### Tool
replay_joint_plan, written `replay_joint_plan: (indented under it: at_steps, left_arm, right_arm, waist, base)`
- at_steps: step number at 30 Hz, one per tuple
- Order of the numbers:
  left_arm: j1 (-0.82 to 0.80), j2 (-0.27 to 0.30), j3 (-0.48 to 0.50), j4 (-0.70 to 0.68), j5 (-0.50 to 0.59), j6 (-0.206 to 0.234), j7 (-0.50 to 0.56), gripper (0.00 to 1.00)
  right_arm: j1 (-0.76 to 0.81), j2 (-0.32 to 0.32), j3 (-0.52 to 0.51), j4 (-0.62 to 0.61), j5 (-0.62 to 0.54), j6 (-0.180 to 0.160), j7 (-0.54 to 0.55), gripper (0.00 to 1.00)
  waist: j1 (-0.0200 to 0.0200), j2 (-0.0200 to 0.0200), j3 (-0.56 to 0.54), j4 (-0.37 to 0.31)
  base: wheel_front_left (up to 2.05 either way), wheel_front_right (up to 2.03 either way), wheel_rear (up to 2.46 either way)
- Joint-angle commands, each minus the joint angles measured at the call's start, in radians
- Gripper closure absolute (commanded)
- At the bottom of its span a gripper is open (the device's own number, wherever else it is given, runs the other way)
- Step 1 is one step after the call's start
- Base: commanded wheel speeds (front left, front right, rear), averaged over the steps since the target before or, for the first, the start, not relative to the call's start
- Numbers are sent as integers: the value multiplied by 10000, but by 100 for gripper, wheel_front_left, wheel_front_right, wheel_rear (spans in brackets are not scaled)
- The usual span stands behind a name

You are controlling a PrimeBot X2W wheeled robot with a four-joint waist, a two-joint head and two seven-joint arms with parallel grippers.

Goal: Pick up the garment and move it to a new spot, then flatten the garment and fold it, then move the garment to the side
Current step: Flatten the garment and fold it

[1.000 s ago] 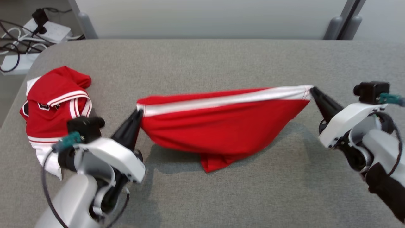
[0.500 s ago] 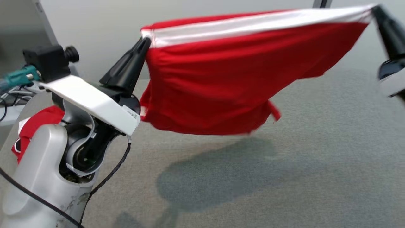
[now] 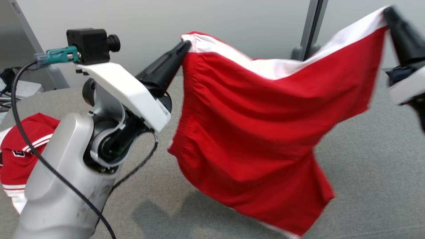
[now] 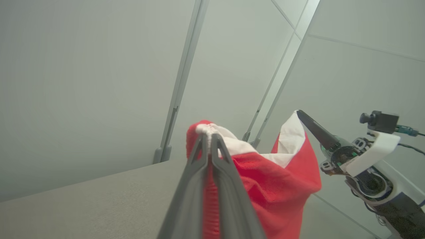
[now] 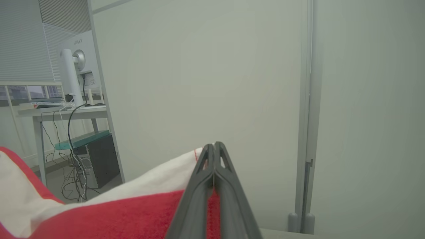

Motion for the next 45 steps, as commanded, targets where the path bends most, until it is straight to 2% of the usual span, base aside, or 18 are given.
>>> replay_joint_plan:
  at_steps: [1,4,5,7,9,12,15,17,18,21,23,29,38,42,45]
  left_arm:
    - [-841,316,400,340,289,-296,-284,100]
    - [-1652,107,282,2365,787,-1093,-1193,100]
    - [-2434,-103,227,3844,1190,-1572,-2036,100]
    - [-3364,-289,178,5174,1674,-1877,-3143,100]
    - [-4220,-620,170,6102,1756,-2097,-4305,100]
    - [-5008,-812,-494,6579,1555,-2188,-5440,100]
    - [-4865,-480,-1859,6053,866,-2194,-6038,100]
    - [-4441,41,-3145,5553,603,-2196,-6245,100]
    - [-4441,41,-3145,5553,603,-2196,-6245,100]
    - [-3714,748,-4702,5109,409,-2197,-6507,100]
    - [-3324,1001,-5245,4977,454,-2197,-6550,100]
    - [-1678,1335,-5110,4496,1244,-2198,-6560,100]
    - [580,1541,-4696,3732,2298,-2198,-6561,100]
    - [1229,1632,-4937,3468,2927,-2199,-6562,100]
    - [1565,1657,-5340,3496,2946,-2199,-6562,100]
  right_arm:
    - [-178,176,208,225,-210,33,218,100]
    - [-1218,1129,868,1741,-396,33,684,100]
    - [-2270,1753,1169,3093,-578,33,670,100]
    - [-3492,2182,1370,4338,-1064,33,132,100]
    - [-4632,2494,1543,5130,-1601,33,-860,100]
    - [-5798,2633,2035,5781,-2426,33,-1747,100]
    - [-6005,2506,2545,6039,-3020,33,-1941,100]
    - [-5649,2341,2829,6135,-3331,33,-1977,100]
    - [-5649,2341,2829,6135,-3331,33,-1977,100]
    - [-4671,2170,2713,6124,-3422,33,-1994,100]
    - [-3849,2069,2372,5920,-3441,33,-1996,100]
    - [-1397,2084,1432,5102,-3625,33,-1999,100]
    - [1626,1675,567,3714,-3823,33,-1973,100]
    - [2863,1437,105,2994,-3902,33,-1551,100]
    - [3814,1352,-264,2301,-3829,33,-944,100]
  waist:
    - [0,-1,166,-25]
    - [0,-1,299,-39]
    - [0,-1,321,-65]
    - [0,-1,341,-70]
    - [0,-1,445,-4]
    - [0,-1,781,42]
    - [0,-1,1323,41]
    - [0,-1,1742,-12]
    - [0,-1,1742,-12]
    - [0,-1,2347,-166]
    - [0,-1,2712,-293]
    - [0,-1,3089,-576]
    - [0,-1,2623,-238]
    - [0,-1,2351,12]
    - [0,-1,2150,101]
  base:
    - [0,0,0]
    - [0,0,0]
    - [0,0,0]
    - [0,0,0]
    - [0,0,0]
    - [0,0,0]
    - [0,0,0]
    - [0,0,0]
    - [0,0,0]
    - [0,0,0]
    - [0,0,0]
    - [0,0,0]
    - [0,0,0]
    - [0,0,0]
    - [0,0,0]
